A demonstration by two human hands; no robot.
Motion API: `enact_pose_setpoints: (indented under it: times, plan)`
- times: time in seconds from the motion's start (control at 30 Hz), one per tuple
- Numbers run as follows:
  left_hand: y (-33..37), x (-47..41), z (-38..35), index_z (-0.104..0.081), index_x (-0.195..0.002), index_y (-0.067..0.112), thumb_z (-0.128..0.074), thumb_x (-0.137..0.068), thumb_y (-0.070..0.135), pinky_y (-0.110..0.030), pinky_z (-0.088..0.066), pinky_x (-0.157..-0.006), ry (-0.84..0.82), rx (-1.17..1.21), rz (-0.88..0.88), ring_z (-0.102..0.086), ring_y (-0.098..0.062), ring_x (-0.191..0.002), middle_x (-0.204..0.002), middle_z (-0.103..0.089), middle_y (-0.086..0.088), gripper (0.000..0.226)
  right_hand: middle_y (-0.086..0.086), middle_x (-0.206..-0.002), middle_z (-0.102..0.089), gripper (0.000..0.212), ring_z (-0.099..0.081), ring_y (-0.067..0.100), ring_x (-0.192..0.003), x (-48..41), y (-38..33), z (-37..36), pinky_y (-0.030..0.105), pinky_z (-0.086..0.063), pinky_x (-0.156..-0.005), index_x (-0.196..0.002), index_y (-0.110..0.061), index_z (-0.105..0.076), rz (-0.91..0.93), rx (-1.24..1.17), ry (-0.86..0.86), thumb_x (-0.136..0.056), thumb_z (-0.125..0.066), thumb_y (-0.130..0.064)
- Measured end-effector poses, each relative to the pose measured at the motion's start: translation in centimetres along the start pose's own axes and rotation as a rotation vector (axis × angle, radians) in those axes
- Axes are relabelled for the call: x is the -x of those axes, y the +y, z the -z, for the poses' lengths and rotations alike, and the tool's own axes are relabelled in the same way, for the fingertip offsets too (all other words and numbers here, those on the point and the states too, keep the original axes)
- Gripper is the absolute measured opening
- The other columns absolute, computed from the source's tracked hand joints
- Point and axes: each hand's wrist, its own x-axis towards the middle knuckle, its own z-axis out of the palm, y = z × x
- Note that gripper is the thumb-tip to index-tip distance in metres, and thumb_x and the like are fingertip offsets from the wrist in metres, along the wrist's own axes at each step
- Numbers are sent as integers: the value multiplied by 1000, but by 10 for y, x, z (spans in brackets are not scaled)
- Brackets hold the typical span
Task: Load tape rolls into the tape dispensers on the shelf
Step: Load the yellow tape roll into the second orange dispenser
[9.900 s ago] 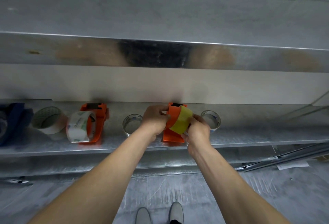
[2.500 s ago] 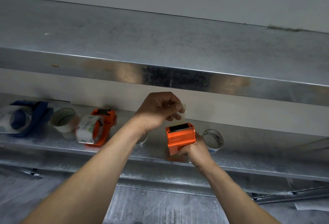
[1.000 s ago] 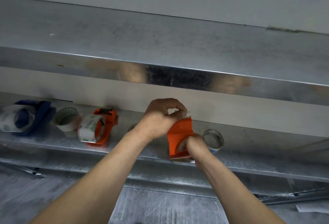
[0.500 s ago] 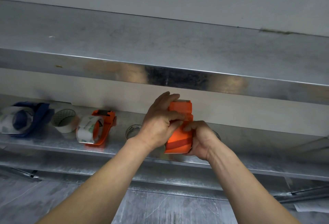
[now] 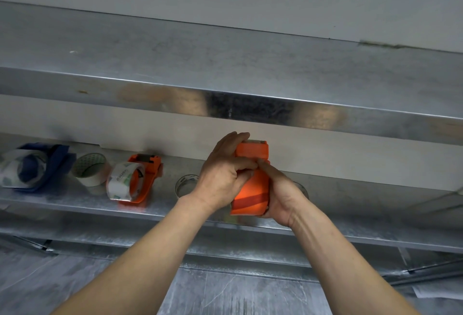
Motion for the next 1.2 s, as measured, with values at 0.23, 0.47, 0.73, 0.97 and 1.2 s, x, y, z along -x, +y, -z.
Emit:
enact_pose_setpoints:
  times: [0.23, 0.47, 0.73, 0.97, 1.2]
  plan:
    - [2, 1, 0, -79, -87, 25, -77, -79, 17, -40, -40, -110, -2, 61, 24, -40, -20, -137, -148, -46, 1, 12, 13, -104, -77, 71, -75, 32, -94, -3, 8, 5, 49, -61, -75, -116, -17, -68, 38, 53, 40, -64, -69, -66]
    - [9, 3, 5, -76, -84, 33, -79, -73, 34, -17, -32, -108, -50, 376, 218, -30, 0, -141, -154, -33, 17, 11, 14, -100, -77, 61, -74, 35, -93, -6, 8, 8, 58, -57, -86, -114, -16, -69, 32, 66, 113, -80, -63, -67]
    - [-14, 2, -1, -59, -122, 28, -68, -68, 26, -51, -47, -99, -3, 800, 850, -56, -22, -119, -135, -58, 0, 55, 9, -98, -78, 48, -75, 29, -90, -2, -2, 8, 49, -58, -78, -113, -18, -68, 55, -8, 60, -89, -57, -58]
    - [-13, 7, -9, -69, -110, 2, -64, -79, -4, -49, -54, -91, -210, 990, 862, -69, -38, -99, -106, -71, -24, 31, 12, -113, -74, 57, -71, 31, -102, -10, -6, 5, 45, -58, -81, -115, -20, -69, 44, -53, 23, -91, -46, -66]
    - [-19, 11, -7, -61, -106, 5, -66, -85, -4, -46, -56, -78, -149, 875, 863, -68, -29, -69, -81, -70, -12, 24, 4, -104, -73, 16, -68, 20, -94, -18, -7, 8, 44, -57, -80, -106, -30, -64, 605, 255, 507, -90, -63, -30]
